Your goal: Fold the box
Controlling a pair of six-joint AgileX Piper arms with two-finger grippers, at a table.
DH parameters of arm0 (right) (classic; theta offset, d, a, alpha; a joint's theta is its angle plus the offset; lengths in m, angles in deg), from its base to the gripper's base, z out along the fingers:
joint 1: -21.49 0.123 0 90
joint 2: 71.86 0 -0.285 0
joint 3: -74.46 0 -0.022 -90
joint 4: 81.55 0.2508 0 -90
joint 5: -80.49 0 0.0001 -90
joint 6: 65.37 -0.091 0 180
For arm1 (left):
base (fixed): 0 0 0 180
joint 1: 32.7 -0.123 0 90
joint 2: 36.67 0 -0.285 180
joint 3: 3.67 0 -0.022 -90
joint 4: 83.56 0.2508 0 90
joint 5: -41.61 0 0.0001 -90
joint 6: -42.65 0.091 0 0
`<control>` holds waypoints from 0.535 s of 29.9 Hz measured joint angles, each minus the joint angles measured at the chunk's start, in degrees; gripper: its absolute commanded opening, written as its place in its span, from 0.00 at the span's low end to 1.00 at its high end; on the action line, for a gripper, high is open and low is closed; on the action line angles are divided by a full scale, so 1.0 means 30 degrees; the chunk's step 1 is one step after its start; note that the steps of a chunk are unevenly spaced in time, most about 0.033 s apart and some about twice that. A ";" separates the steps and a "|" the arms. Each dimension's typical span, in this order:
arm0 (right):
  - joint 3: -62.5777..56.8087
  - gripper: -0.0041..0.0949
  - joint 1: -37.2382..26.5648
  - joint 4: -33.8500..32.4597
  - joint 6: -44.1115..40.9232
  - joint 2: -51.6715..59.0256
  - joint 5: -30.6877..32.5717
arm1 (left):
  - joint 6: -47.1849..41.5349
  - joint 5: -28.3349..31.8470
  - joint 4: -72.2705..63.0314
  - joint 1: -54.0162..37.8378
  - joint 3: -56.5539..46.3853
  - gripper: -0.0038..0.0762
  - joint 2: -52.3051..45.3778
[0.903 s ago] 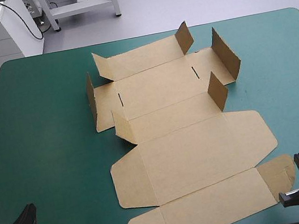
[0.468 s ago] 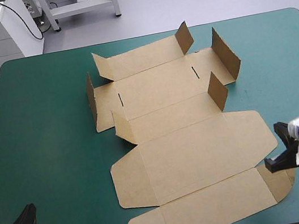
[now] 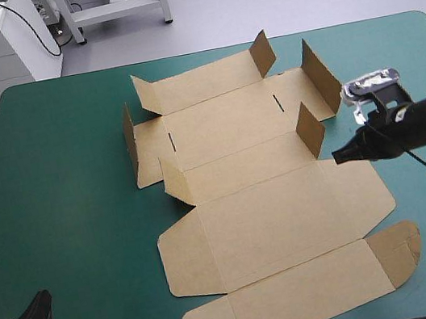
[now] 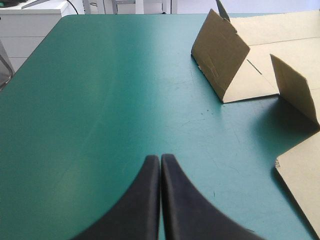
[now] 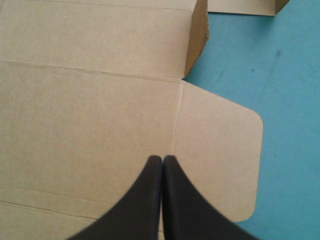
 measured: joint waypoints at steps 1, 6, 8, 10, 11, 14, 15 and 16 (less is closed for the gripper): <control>0.0570 0.02 0.0000 0.0000 -0.0015 -0.0810 0.0233 | 0.0000 0.0000 0.0000 0.0000 0.0000 0.04 0.0000; 0.3560 0.02 0.0000 0.0000 -0.0039 -0.3612 0.0475 | 0.0000 0.0000 0.0000 0.0000 0.0000 0.04 0.0000; 0.4339 0.02 0.0000 0.0000 0.0174 -0.4360 0.0549 | 0.0000 0.0000 0.0000 0.0000 0.0000 0.04 0.0000; 0.5178 0.03 0.0000 0.0000 0.0586 -0.5157 0.0747 | 0.0000 0.0000 0.0000 0.0000 0.0000 0.04 0.0000; 0.5555 0.04 0.0000 0.0000 0.0807 -0.5560 0.0936 | 0.0000 0.0000 0.0000 0.0000 0.0000 0.04 0.0000; 0.6551 0.16 0.0000 0.0240 0.1167 -0.6698 0.1429 | 0.0000 0.0000 0.0000 0.0000 0.0000 0.04 0.0000; 0.6860 0.21 0.0000 0.0349 0.1184 -0.7108 0.1611 | 0.0000 0.0000 0.0000 0.0000 0.0000 0.04 0.0000; 0.7123 0.29 0.0000 0.0420 0.1208 -0.7430 0.1804 | 0.0000 0.0000 0.0000 0.0000 0.0000 0.04 0.0000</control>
